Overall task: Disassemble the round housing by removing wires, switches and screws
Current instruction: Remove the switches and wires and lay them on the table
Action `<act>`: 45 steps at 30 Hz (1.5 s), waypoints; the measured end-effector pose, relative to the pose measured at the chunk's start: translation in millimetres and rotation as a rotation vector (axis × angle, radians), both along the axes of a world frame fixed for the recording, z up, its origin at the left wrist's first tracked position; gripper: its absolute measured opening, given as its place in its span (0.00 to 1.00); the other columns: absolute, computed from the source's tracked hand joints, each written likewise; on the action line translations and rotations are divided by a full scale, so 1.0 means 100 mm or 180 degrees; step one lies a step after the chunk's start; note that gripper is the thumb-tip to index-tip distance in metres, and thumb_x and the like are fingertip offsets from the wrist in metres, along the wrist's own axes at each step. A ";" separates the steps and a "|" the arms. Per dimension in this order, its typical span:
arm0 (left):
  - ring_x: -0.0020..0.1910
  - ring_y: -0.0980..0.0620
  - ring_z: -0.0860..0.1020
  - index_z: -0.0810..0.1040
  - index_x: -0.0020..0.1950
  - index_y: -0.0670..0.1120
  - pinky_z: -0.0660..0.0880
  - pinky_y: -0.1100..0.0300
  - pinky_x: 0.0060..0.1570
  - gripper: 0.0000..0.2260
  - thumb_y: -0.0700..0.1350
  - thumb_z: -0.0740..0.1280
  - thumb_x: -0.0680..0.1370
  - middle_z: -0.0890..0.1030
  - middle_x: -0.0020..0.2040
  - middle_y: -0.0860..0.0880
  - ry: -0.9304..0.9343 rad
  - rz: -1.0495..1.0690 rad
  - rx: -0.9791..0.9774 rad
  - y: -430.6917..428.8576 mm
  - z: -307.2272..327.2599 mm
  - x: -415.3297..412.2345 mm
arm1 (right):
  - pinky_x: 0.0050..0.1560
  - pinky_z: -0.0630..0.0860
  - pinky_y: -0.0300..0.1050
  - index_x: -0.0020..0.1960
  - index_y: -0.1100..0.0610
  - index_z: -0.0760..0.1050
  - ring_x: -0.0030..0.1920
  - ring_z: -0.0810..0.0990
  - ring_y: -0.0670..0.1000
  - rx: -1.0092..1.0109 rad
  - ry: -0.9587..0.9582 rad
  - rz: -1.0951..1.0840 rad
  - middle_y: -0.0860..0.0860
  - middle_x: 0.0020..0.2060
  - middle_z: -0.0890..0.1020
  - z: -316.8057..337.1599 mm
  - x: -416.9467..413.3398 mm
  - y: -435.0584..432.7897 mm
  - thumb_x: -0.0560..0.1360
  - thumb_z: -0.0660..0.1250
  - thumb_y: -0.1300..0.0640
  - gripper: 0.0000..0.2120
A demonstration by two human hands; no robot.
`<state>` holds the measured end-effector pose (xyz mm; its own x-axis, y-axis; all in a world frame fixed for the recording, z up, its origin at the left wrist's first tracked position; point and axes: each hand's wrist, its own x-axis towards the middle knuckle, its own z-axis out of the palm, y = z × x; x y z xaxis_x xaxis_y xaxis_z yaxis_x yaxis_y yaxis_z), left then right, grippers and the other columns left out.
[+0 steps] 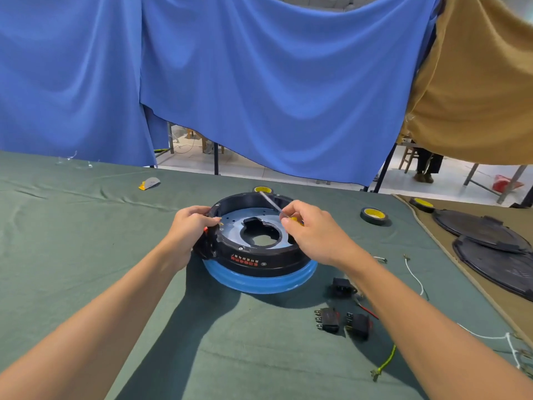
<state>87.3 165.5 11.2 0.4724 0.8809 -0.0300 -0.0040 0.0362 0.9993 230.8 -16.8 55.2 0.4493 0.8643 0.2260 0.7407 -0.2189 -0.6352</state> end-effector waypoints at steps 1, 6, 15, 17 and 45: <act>0.34 0.55 0.81 0.79 0.57 0.39 0.75 0.66 0.30 0.11 0.31 0.65 0.77 0.82 0.43 0.47 0.0050 -0.0091 0.0021 0.02 0.02 0.02 | 0.40 0.69 0.39 0.53 0.51 0.76 0.42 0.74 0.44 0.0054 -0.0105 0.0058 0.44 0.40 0.77 0.01 0.02 0.01 0.81 0.59 0.53 0.07; 0.40 0.50 0.82 0.79 0.61 0.43 0.78 0.62 0.33 0.14 0.32 0.61 0.79 0.83 0.46 0.46 0.0310 -0.0363 0.0043 0.10 0.07 0.10 | 0.43 0.67 0.37 0.58 0.47 0.79 0.37 0.71 0.38 0.0177 -0.0373 0.0217 0.35 0.33 0.72 -0.03 0.09 0.10 0.79 0.64 0.50 0.10; 0.43 0.52 0.81 0.81 0.51 0.44 0.76 0.58 0.48 0.11 0.52 0.67 0.79 0.84 0.44 0.50 -0.0424 -0.0025 0.0322 -0.03 -0.36 0.07 | 0.49 0.69 0.49 0.56 0.43 0.78 0.54 0.76 0.54 -0.0267 -0.1047 -0.0109 0.47 0.53 0.81 -0.11 -0.07 0.46 0.80 0.59 0.49 0.10; 0.47 0.53 0.81 0.81 0.54 0.46 0.75 0.56 0.52 0.19 0.59 0.72 0.72 0.85 0.47 0.50 -0.0437 -0.0259 0.0431 -0.03 -0.41 0.00 | 0.49 0.62 0.51 0.56 0.44 0.77 0.55 0.75 0.55 -0.0233 -0.1360 -0.0242 0.47 0.51 0.79 -0.17 -0.13 0.54 0.80 0.59 0.52 0.10; 0.62 0.53 0.77 0.76 0.63 0.54 0.72 0.49 0.65 0.40 0.66 0.78 0.54 0.79 0.62 0.50 0.0555 -0.1019 0.1663 0.06 -0.50 -0.24 | 0.47 0.56 0.48 0.60 0.44 0.78 0.52 0.70 0.53 -0.0013 -0.2235 -0.0136 0.50 0.46 0.75 -0.25 -0.06 0.59 0.81 0.58 0.57 0.15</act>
<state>63.4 171.3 -38.7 0.7416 0.6161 0.2654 0.0905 -0.4839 0.8704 224.5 42.3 30.3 0.2320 0.8506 0.4720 0.9660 -0.2584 -0.0092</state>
